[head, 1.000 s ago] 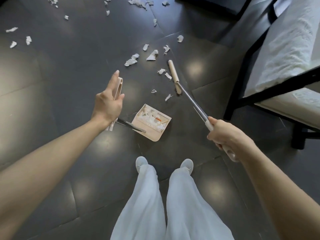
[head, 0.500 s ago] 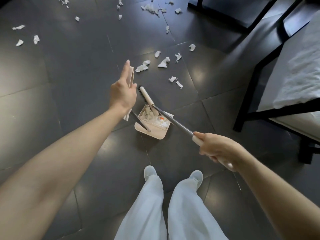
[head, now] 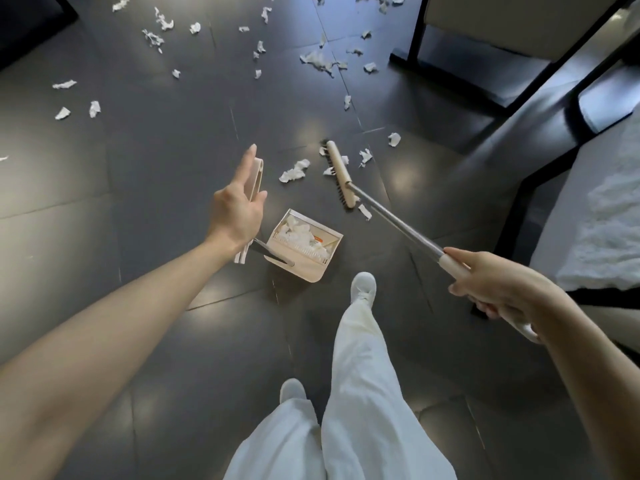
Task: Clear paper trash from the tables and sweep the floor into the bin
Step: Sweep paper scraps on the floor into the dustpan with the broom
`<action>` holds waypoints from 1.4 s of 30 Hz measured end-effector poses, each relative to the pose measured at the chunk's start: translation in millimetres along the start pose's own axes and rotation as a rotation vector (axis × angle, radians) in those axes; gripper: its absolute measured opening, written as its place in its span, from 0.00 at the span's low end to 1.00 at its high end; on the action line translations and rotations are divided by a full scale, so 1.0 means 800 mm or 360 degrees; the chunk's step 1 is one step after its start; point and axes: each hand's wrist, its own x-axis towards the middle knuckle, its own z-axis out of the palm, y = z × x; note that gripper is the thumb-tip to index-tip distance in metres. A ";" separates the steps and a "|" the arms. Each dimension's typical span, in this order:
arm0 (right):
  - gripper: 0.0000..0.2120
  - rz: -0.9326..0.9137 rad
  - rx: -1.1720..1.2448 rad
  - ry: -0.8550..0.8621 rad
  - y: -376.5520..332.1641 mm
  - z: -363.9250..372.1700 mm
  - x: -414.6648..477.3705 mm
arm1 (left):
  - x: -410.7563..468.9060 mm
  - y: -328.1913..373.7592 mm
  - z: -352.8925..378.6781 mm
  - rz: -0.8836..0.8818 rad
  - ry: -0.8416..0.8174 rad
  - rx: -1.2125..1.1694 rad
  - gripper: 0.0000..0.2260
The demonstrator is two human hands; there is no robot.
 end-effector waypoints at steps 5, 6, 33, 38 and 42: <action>0.23 -0.0045 0.0037 0.0133 -0.031 -0.107 0.123 | 0.073 0.027 0.028 0.0014 -0.0056 -0.0067 0.32; 0.21 -0.0062 -0.0006 0.0164 -0.040 -0.129 0.145 | 0.086 0.032 0.033 -0.0001 -0.0074 -0.0061 0.32; 0.34 0.0014 -0.0478 -0.0397 -0.113 -0.164 0.219 | 0.232 0.105 0.113 -0.0081 -0.0117 0.0078 0.31; 0.33 0.0016 -0.0311 -0.0475 -0.113 -0.147 0.159 | 0.226 0.095 0.107 -0.0024 -0.0121 0.0067 0.31; 0.32 0.0025 -0.0184 -0.0365 -0.098 -0.153 0.118 | 0.215 0.083 0.098 -0.0007 -0.0190 0.0024 0.31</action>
